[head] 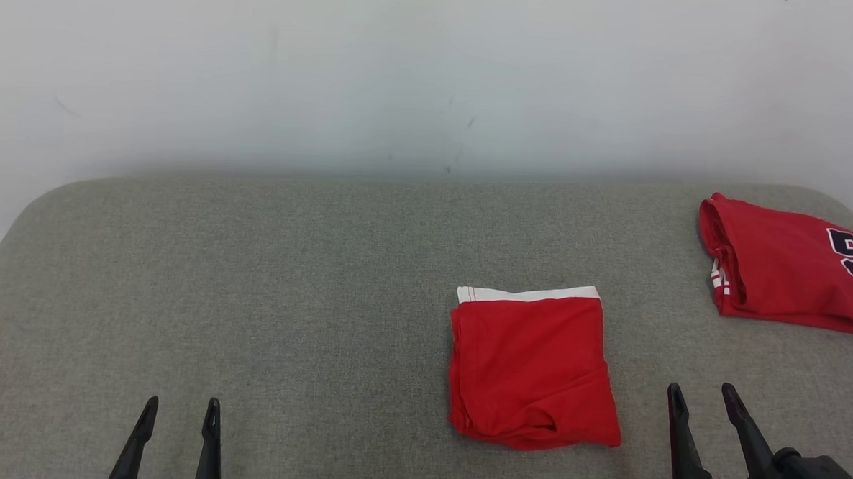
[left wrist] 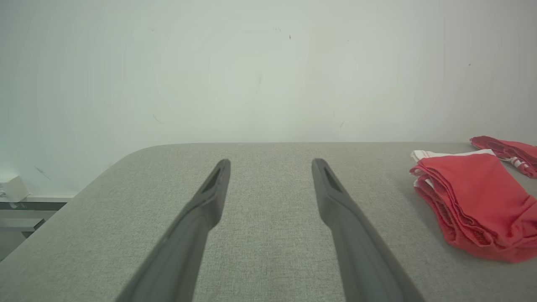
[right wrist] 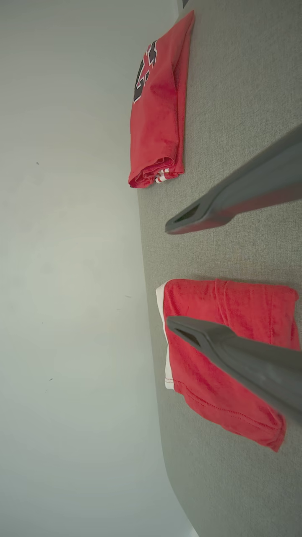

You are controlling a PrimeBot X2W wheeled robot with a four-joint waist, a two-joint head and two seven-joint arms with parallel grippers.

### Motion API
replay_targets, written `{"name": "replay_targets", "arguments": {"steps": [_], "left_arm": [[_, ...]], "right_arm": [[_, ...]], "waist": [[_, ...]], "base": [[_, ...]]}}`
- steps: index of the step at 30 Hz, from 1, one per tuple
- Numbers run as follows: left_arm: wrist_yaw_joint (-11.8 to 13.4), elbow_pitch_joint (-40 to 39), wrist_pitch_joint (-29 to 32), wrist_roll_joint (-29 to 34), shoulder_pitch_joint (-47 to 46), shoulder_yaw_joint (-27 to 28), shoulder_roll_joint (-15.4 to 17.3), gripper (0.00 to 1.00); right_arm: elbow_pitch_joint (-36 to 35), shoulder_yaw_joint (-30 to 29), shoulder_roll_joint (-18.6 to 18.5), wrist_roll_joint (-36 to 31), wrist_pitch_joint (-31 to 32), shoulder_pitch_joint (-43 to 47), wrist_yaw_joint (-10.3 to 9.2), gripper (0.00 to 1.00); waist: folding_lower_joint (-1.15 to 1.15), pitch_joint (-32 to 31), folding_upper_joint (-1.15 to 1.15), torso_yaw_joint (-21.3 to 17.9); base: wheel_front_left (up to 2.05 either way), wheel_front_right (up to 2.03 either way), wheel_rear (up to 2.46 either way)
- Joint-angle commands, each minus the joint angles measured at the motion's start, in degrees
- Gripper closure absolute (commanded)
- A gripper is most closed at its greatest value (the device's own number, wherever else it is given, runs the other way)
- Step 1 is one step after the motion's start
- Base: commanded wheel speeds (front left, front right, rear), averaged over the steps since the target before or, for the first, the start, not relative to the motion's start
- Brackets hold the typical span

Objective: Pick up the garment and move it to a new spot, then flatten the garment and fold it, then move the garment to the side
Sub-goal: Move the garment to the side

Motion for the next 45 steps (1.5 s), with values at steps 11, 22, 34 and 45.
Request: {"name": "replay_targets", "arguments": {"steps": [11, 22, 34, 45], "left_arm": [[0.11, 0.40, -0.18, 0.02, -0.35, 0.04, 0.01, 0.00], [0.11, 0.43, -0.18, 0.43, -1.05, -0.94, -0.57, 0.00], [0.11, 1.53, -0.18, -0.44, -3.96, -1.75, -0.39, 0.00], [0.11, 2.34, -0.18, -0.60, -5.12, -1.64, -0.63, 0.00]], "right_arm": [[3.79, 4.73, -2.30, 0.05, 2.26, -4.06, -0.17, 0.00], [16.25, 7.82, -3.78, 0.79, 6.07, -14.98, -0.17, 0.00], [35.55, 9.56, -3.89, 2.87, 6.72, -26.46, -0.17, 0.00], [47.55, 12.98, -2.01, 5.68, 5.89, -29.62, -0.18, 0.00]], "waist": [[0.00, 0.22, 0.00, 0.01], [0.00, 1.23, 0.00, 2.36], [0.00, 5.46, 0.00, 5.45], [0.00, 5.77, 0.00, 6.44]], "base": [[0.00, 0.00, 0.00], [0.00, 0.00, 0.00], [0.00, 0.00, 0.00], [0.00, 0.00, 0.00]]}}
